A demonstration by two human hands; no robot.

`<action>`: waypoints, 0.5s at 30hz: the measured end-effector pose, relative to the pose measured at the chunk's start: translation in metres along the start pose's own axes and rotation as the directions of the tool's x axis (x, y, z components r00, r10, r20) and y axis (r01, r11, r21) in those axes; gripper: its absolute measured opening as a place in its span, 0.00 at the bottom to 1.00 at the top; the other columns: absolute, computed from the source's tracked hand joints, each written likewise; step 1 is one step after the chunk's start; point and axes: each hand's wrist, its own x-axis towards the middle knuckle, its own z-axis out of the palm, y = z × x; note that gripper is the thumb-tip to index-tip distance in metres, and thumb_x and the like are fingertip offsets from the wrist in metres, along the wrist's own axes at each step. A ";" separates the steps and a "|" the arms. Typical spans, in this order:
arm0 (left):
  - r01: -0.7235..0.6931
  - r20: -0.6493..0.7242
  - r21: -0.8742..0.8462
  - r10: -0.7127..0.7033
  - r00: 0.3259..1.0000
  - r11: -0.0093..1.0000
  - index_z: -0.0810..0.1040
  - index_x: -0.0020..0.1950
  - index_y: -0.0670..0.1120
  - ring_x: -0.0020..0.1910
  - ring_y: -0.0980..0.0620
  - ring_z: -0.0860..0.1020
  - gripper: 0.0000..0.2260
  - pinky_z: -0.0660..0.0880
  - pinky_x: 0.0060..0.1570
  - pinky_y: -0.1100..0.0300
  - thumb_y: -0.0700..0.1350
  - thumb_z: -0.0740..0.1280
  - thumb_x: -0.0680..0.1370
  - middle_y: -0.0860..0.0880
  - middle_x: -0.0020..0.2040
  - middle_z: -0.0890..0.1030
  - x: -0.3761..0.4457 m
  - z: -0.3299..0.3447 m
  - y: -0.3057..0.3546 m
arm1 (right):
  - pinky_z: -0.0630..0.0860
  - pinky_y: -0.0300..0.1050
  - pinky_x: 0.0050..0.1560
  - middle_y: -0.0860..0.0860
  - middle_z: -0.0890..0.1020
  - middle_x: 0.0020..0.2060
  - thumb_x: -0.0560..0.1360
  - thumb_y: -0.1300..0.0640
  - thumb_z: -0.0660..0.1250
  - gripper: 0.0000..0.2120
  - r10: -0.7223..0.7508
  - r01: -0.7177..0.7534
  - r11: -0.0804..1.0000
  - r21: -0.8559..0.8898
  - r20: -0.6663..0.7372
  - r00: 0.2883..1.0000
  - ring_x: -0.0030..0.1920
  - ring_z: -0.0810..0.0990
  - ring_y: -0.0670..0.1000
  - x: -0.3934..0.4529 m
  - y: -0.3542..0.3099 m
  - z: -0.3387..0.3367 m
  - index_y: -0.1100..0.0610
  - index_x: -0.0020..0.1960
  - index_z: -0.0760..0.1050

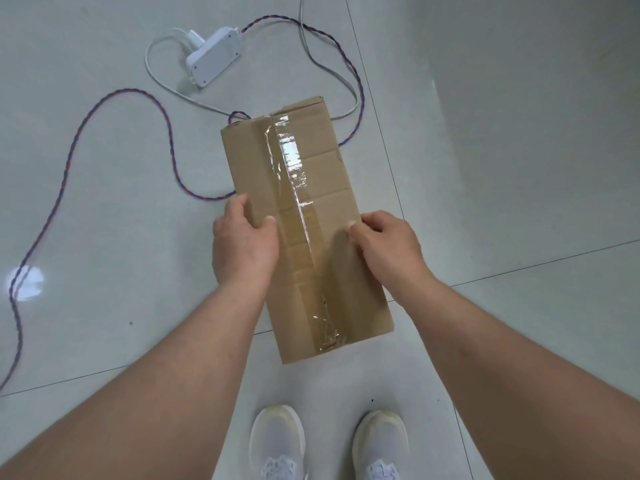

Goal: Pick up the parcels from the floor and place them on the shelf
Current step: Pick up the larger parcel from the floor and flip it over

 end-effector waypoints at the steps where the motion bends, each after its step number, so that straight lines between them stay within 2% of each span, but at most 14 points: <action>1: 0.002 0.016 -0.026 -0.002 1.000 1.000 0.67 0.70 0.51 0.64 0.46 0.73 0.23 0.68 0.62 0.55 0.52 0.62 0.75 0.47 0.68 0.71 -0.001 -0.002 -0.003 | 0.73 0.46 0.49 0.50 0.81 0.44 0.75 0.52 0.62 0.13 -0.021 0.021 1.000 0.012 -0.016 1.000 0.45 0.78 0.51 0.000 0.000 -0.003 0.58 0.50 0.80; 3: 0.027 0.065 -0.028 -0.025 0.998 0.999 0.67 0.70 0.48 0.68 0.47 0.70 0.31 0.65 0.66 0.53 0.64 0.59 0.72 0.46 0.70 0.70 -0.003 -0.006 -0.008 | 0.70 0.47 0.44 0.51 0.76 0.36 0.75 0.54 0.62 0.13 -0.089 0.089 0.996 0.008 -0.020 0.996 0.39 0.73 0.52 -0.003 -0.002 -0.006 0.63 0.40 0.77; 4: 0.045 0.095 0.015 -0.046 0.994 0.999 0.66 0.71 0.46 0.71 0.45 0.66 0.38 0.63 0.69 0.50 0.70 0.57 0.70 0.45 0.73 0.67 -0.004 -0.008 -0.009 | 0.70 0.47 0.45 0.52 0.75 0.37 0.75 0.56 0.63 0.13 -0.121 0.121 0.993 0.003 0.006 0.993 0.40 0.73 0.53 -0.004 -0.005 -0.004 0.63 0.36 0.75; 5: 0.069 0.120 0.079 -0.079 0.990 0.994 0.63 0.73 0.45 0.74 0.44 0.60 0.44 0.59 0.71 0.47 0.74 0.54 0.67 0.43 0.76 0.61 -0.006 -0.009 -0.008 | 0.69 0.45 0.49 0.51 0.76 0.42 0.75 0.56 0.64 0.12 -0.143 0.143 0.990 0.011 0.056 0.988 0.46 0.75 0.52 -0.007 -0.008 -0.001 0.62 0.37 0.76; 7: 0.124 0.145 0.191 -0.152 0.978 0.974 0.55 0.76 0.43 0.77 0.43 0.49 0.51 0.52 0.73 0.45 0.77 0.52 0.64 0.44 0.79 0.48 -0.009 -0.010 -0.002 | 0.66 0.40 0.58 0.48 0.75 0.52 0.75 0.58 0.64 0.07 -0.162 0.155 0.987 0.050 0.191 0.968 0.59 0.74 0.46 -0.012 -0.013 0.010 0.56 0.44 0.82; 9: 0.135 0.156 0.213 -0.170 0.973 0.968 0.50 0.76 0.40 0.77 0.43 0.49 0.54 0.52 0.73 0.45 0.76 0.56 0.63 0.44 0.79 0.48 -0.010 -0.010 -0.001 | 0.65 0.41 0.63 0.46 0.75 0.57 0.75 0.61 0.63 0.10 -0.168 0.147 0.984 0.098 0.272 0.947 0.63 0.72 0.46 -0.014 -0.015 0.020 0.53 0.50 0.83; 10: 0.127 0.159 0.200 -0.160 0.974 0.971 0.51 0.76 0.40 0.76 0.43 0.51 0.54 0.54 0.73 0.45 0.75 0.59 0.63 0.44 0.78 0.51 -0.008 -0.010 -0.004 | 0.67 0.43 0.65 0.47 0.76 0.59 0.75 0.62 0.63 0.11 -0.158 0.126 0.984 0.129 0.280 0.947 0.63 0.73 0.47 -0.015 -0.016 0.022 0.53 0.51 0.83; 12: 0.119 0.157 0.114 -0.136 0.978 0.986 0.60 0.73 0.42 0.72 0.42 0.63 0.49 0.63 0.69 0.45 0.72 0.63 0.62 0.44 0.74 0.64 -0.003 -0.015 -0.009 | 0.71 0.45 0.63 0.49 0.79 0.59 0.76 0.62 0.61 0.14 -0.095 0.052 0.984 0.173 0.250 0.964 0.60 0.76 0.49 -0.013 -0.015 0.023 0.52 0.56 0.80; 14: 0.131 0.128 0.000 -0.130 0.983 0.991 0.73 0.62 0.46 0.61 0.45 0.75 0.34 0.71 0.62 0.48 0.67 0.65 0.64 0.48 0.61 0.78 0.002 -0.021 -0.017 | 0.72 0.46 0.61 0.51 0.76 0.63 0.76 0.62 0.60 0.18 -0.015 0.003 0.996 0.084 0.148 0.989 0.62 0.76 0.52 -0.007 -0.009 0.022 0.53 0.65 0.74; 15: 0.139 0.109 -0.044 -0.133 0.985 0.989 0.77 0.55 0.49 0.56 0.45 0.78 0.24 0.74 0.59 0.49 0.63 0.65 0.66 0.50 0.54 0.81 0.003 -0.023 -0.021 | 0.71 0.47 0.60 0.53 0.74 0.66 0.76 0.61 0.58 0.19 0.030 -0.030 1.000 0.003 0.095 0.995 0.63 0.75 0.54 -0.003 -0.004 0.020 0.56 0.67 0.72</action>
